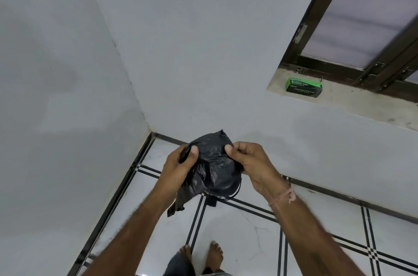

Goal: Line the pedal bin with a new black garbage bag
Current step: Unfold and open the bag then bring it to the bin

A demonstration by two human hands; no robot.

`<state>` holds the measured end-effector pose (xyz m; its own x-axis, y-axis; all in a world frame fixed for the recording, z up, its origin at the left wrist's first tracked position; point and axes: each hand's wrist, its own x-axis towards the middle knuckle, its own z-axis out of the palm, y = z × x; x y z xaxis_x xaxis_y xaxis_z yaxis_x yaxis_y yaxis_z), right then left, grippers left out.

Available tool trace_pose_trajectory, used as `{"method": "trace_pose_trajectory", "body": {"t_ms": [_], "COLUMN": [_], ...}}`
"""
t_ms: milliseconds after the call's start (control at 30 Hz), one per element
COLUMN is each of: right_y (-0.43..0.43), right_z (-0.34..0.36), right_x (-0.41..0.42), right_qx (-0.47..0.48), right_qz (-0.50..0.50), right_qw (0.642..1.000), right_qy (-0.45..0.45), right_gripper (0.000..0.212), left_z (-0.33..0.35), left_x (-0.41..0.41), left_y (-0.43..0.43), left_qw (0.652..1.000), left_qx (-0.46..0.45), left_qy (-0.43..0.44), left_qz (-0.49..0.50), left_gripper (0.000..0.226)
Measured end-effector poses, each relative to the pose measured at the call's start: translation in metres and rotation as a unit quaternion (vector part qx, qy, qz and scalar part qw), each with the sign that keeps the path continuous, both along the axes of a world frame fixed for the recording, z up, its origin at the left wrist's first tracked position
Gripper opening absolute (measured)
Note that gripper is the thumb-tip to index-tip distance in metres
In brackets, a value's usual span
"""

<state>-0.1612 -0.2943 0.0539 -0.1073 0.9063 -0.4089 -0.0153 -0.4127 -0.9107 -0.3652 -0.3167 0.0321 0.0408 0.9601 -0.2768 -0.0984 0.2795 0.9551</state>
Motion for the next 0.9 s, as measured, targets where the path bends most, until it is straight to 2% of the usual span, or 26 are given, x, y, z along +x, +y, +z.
{"method": "trace_pose_trajectory", "body": {"t_ms": [100,233,333,467,600,700,800,900], "right_y": [-0.003,-0.004,-0.01,-0.012,-0.009,-0.009,-0.007,-0.002], "right_z": [0.004,0.008,0.008,0.002,-0.001,0.001,-0.001,-0.002], "right_x": [-0.017,-0.018,-0.019,-0.035,-0.047,-0.049,-0.053,-0.061], "right_qx": [0.016,-0.004,-0.055,-0.069,-0.039,-0.035,-0.039,-0.05], "right_qz": [0.043,0.05,0.029,-0.026,-0.053,-0.067,-0.093,-0.127], "right_qw": [0.999,0.998,0.997,0.995,0.995,0.994,0.992,0.986], "right_qy": [-0.005,0.021,0.051,0.067,0.074,0.076,0.08,0.098], "right_gripper": [0.019,0.021,0.029,0.033,0.035,0.034,0.038,0.039], "left_z": [0.006,0.008,0.005,0.001,0.006,0.008,0.009,0.009], "left_x": [0.001,0.002,-0.006,-0.019,-0.031,-0.041,-0.048,-0.05], "left_y": [0.002,0.008,0.016,0.023,0.026,0.032,0.033,0.035], "left_qw": [1.0,0.999,0.995,0.992,0.984,0.985,0.986,0.984], "left_qx": [0.004,-0.014,-0.036,-0.053,-0.093,-0.106,-0.107,-0.107], "left_qy": [0.0,-0.037,-0.057,-0.087,-0.147,-0.135,-0.129,-0.139], "left_qz": [-0.029,0.026,0.07,0.068,0.032,0.024,0.012,0.015], "left_gripper": [0.036,0.029,0.033,0.017,0.032,0.035,0.023,0.024]}}
